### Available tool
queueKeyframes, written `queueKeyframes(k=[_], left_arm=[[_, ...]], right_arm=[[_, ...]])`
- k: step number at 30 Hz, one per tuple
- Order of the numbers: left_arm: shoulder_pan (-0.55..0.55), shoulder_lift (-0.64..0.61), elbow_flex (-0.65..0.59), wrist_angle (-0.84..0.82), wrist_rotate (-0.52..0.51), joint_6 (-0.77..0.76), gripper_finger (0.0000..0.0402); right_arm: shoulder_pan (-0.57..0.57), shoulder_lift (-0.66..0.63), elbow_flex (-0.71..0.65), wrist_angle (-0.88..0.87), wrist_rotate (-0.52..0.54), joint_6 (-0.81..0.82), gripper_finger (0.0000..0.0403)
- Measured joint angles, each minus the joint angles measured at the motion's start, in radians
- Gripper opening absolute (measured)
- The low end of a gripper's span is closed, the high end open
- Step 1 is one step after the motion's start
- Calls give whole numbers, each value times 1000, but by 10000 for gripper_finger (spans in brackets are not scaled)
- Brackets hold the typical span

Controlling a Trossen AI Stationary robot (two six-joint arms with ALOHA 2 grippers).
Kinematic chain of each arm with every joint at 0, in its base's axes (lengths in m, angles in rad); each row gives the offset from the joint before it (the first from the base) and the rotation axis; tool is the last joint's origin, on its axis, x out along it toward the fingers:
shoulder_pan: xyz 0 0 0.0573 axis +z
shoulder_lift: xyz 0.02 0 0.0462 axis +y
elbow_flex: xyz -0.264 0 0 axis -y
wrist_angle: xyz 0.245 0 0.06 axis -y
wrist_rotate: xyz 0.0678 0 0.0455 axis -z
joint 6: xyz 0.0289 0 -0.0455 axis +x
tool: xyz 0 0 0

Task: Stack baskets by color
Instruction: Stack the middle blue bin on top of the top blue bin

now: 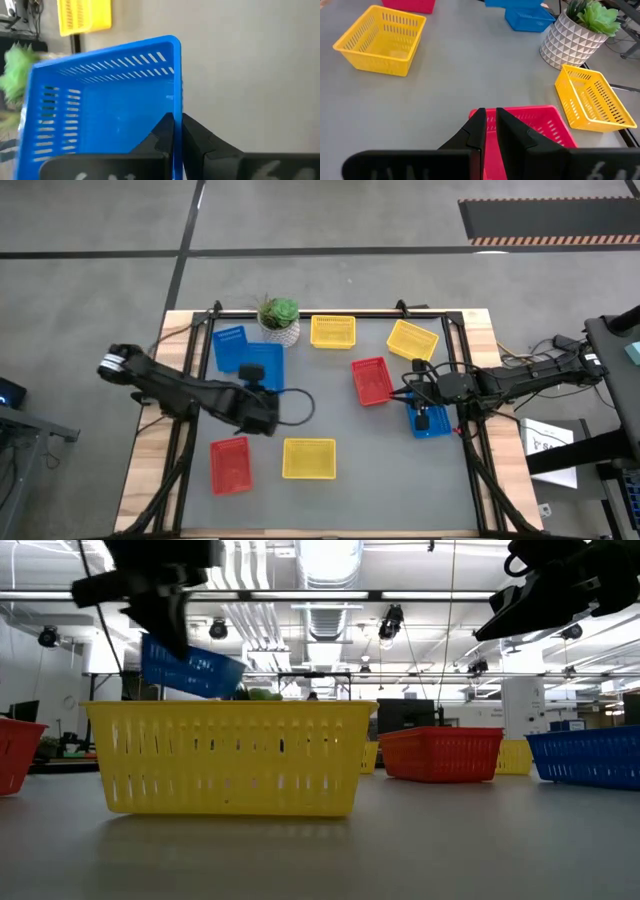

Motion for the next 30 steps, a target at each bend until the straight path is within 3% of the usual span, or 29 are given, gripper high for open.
queueKeyframes(k=[14, 23, 30], left_arm=[[60, -455, -345, 31, -79, -9, 0], [167, -556, -392, 72, -67, 41, 0], [273, -544, -393, 91, -64, 73, 0]], right_arm=[[0, 0, 0, 10, 0, -1, 34], [0, 0, -1, 42, -1, -21, 34], [0, 0, -1, 44, -1, -35, 34]])
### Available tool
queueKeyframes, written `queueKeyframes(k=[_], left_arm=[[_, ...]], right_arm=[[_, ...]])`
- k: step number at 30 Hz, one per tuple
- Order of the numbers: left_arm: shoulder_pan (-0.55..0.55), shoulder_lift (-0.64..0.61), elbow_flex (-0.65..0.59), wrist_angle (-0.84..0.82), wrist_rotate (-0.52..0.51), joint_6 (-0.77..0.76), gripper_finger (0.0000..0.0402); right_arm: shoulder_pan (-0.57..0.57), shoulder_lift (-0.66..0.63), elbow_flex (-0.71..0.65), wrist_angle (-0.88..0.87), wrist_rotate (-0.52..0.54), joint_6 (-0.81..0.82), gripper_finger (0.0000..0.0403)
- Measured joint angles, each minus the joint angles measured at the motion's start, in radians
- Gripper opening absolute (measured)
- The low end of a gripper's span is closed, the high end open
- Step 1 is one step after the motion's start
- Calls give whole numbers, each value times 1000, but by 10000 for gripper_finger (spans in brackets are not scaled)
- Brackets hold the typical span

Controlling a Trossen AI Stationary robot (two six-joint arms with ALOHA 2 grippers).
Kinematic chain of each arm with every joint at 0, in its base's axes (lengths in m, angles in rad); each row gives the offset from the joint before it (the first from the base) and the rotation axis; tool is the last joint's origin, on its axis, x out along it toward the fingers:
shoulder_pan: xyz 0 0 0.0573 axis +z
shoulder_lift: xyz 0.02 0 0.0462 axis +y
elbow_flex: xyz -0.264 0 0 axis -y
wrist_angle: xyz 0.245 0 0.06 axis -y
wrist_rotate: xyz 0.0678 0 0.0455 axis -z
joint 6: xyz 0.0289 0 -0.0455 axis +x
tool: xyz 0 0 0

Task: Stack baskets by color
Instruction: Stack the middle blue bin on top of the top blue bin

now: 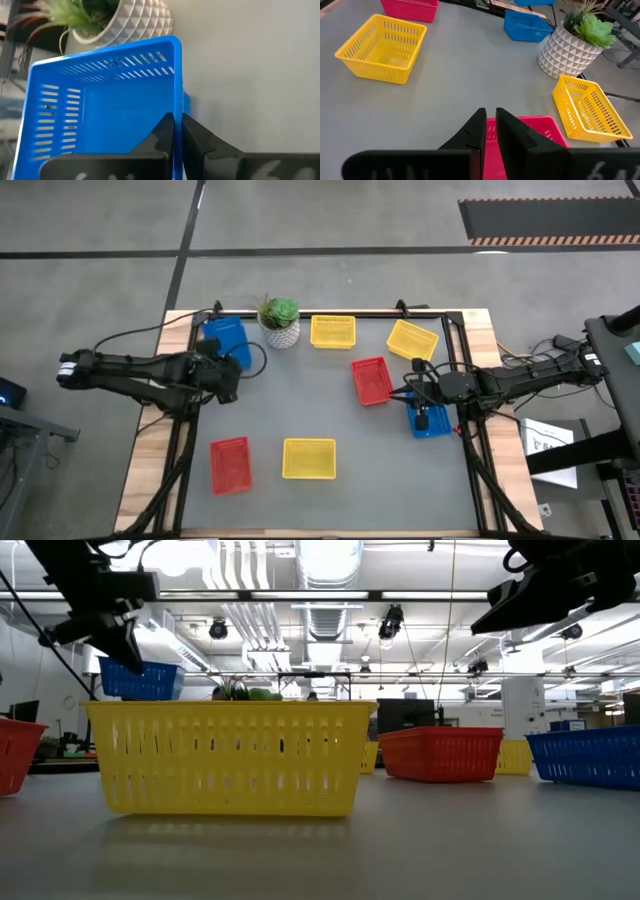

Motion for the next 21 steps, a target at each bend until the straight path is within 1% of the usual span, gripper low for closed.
queueKeyframes(k=[6, 11, 16, 21], left_arm=[[135, 71, 0, 15, 4, 16, 0], [234, 118, -2, 72, 49, 168, 0], [324, 131, -2, 153, 132, 335, 0], [413, 101, -3, 183, 239, 420, 0]], right_arm=[[0, 0, 0, 8, 0, -11, 34], [0, 0, 0, 8, 0, -17, 34], [0, 0, 0, 8, 0, -18, 34], [0, 0, 0, 8, -1, -17, 34]])
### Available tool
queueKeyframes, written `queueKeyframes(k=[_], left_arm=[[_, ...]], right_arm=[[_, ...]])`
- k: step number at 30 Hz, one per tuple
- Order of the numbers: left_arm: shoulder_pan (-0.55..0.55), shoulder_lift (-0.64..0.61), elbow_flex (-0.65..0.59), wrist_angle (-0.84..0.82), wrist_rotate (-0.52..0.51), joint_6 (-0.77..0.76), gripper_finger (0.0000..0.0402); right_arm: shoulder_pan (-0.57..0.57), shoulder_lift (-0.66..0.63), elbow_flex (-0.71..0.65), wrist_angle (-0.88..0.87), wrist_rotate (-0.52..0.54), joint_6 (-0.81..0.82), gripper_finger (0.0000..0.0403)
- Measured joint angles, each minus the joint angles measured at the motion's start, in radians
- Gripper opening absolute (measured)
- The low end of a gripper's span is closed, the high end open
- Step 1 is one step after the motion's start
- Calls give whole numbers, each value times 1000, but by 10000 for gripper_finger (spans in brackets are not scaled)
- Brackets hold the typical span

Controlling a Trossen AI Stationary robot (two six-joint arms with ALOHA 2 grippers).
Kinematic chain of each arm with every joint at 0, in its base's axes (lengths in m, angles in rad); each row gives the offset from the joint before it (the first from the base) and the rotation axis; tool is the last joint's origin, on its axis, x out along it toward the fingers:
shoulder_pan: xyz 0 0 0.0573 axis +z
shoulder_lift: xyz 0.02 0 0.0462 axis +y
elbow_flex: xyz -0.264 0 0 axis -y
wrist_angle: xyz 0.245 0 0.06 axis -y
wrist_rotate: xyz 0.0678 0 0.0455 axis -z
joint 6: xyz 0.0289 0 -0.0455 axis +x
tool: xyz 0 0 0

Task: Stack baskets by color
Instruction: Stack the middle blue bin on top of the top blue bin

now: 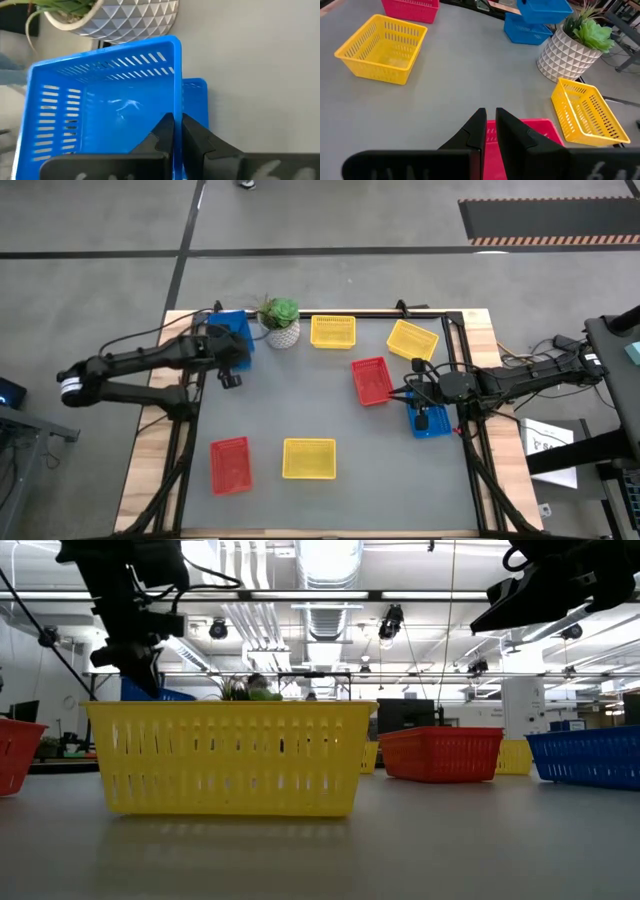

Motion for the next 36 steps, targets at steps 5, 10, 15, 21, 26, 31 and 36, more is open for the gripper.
queueKeyframes(k=[5, 10, 15, 21, 26, 31, 36], left_arm=[[59, -12, 0, 1, 67, 16, 0], [80, 2, 0, 14, 78, 49, 0], [83, 12, 0, 10, 78, 49, 0], [84, 24, 0, 10, 78, 48, 0], [92, 44, 0, 19, 78, 47, 0], [115, 75, 0, 47, 62, 40, 17], [131, 112, 0, 61, 57, 40, 39]], right_arm=[[0, 0, 0, 0, -2, 0, 34], [0, 0, 0, 0, -3, 3, 34], [0, 0, 0, 0, -3, 3, 34], [0, 0, 0, 0, -3, 4, 34], [0, 0, 0, 0, -3, 8, 34], [0, 0, 0, 0, -3, 8, 34], [0, 0, 0, 0, -6, 8, 34]])
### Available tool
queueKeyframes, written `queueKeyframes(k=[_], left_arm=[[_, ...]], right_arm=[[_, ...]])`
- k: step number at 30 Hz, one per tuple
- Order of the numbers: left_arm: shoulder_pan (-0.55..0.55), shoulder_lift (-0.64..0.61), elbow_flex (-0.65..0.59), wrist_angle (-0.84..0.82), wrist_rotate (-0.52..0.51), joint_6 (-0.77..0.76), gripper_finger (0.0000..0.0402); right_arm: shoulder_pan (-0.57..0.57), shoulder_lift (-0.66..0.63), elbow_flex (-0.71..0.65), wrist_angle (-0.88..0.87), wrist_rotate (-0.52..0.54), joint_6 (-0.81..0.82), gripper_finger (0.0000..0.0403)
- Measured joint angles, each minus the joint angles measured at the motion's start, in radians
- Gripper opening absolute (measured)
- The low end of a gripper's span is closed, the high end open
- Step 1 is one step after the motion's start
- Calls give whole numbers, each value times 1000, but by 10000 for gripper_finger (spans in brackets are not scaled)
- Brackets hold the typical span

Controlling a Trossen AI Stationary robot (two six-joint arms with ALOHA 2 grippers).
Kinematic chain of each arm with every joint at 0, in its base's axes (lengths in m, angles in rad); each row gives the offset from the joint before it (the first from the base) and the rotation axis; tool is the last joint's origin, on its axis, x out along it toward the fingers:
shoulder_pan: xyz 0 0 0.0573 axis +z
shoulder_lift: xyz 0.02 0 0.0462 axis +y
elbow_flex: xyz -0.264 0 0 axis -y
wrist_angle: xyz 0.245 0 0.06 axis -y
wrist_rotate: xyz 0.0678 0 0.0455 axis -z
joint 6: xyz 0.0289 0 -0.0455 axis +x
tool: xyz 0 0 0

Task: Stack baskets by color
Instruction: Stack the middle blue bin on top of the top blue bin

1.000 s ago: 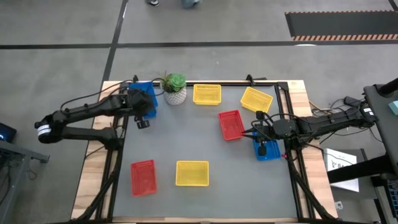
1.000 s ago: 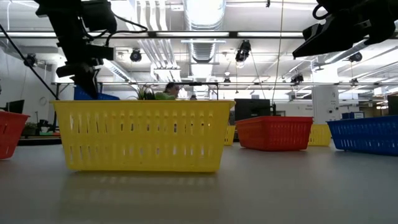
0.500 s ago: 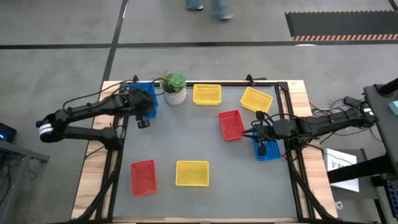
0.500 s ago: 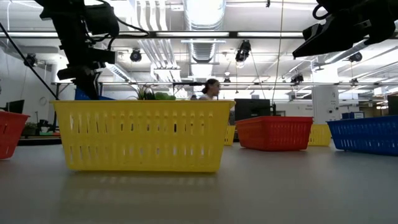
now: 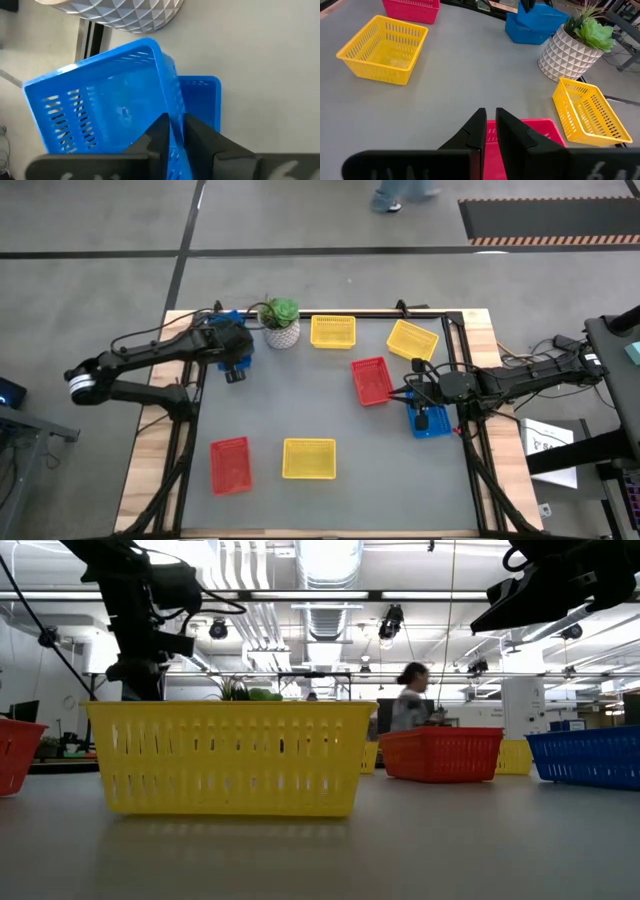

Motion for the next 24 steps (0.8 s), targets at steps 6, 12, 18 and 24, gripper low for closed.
queueKeyframes(k=[6, 12, 18, 24], left_arm=[[0, 22, 0, -11, 0, 0, 45], [0, 21, 21, -104, 0, -25, 46], [-1, 21, 38, -166, 0, -45, 46], [-2, 28, 35, -158, 0, -78, 46]], right_arm=[[0, 0, 0, 0, -1, 0, 34], [0, 0, 0, 0, -1, 0, 34], [0, 0, 0, 0, -1, 4, 34], [0, 0, 0, 0, -1, 10, 34]])
